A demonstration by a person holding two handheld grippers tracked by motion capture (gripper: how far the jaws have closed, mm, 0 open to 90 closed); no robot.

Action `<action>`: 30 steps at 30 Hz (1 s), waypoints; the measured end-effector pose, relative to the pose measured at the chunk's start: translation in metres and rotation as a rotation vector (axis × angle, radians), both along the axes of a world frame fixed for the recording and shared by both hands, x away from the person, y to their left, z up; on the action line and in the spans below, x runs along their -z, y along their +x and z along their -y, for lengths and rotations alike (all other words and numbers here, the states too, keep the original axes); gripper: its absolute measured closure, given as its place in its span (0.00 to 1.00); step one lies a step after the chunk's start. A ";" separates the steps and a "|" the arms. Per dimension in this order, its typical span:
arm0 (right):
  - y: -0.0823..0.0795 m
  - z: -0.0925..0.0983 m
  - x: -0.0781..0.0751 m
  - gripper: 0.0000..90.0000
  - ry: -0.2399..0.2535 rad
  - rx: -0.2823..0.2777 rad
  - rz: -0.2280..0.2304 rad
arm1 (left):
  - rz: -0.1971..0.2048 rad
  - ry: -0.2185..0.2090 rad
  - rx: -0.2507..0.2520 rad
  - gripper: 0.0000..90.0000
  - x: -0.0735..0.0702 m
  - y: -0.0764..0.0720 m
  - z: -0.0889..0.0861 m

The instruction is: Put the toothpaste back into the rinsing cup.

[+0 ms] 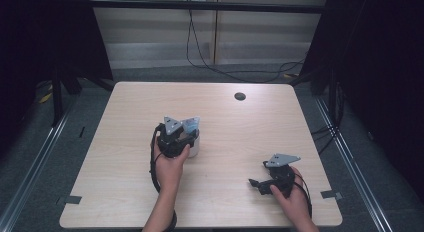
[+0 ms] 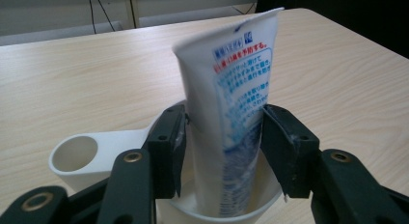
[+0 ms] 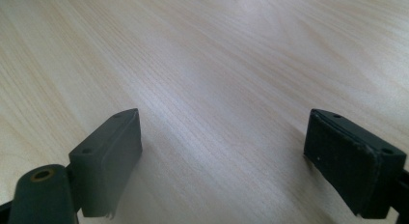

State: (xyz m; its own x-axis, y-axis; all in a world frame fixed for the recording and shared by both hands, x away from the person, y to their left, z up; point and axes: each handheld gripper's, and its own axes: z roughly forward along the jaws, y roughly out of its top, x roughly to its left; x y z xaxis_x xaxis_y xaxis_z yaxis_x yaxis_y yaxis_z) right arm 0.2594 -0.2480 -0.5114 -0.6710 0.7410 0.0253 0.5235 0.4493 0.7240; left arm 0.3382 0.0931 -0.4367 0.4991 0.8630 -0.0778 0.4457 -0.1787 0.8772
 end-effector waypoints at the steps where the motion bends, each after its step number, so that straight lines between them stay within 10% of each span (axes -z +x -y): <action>1: 0.000 0.000 0.000 0.14 0.000 0.000 0.000 | -0.001 -0.002 -0.002 0.57 -0.001 0.000 -0.001; 30: 0.001 -0.001 0.000 0.14 0.001 0.001 0.000 | -0.033 0.019 0.029 0.26 -0.008 -0.003 -0.012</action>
State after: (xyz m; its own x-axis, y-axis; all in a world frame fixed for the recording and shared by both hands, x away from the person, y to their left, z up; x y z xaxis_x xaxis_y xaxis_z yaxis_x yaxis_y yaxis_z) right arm 0.2602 -0.2474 -0.5114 -0.6706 0.7413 0.0257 0.5235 0.4484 0.7245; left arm 0.3353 0.1056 -0.4289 0.5216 0.8496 -0.0783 0.4685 -0.2085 0.8585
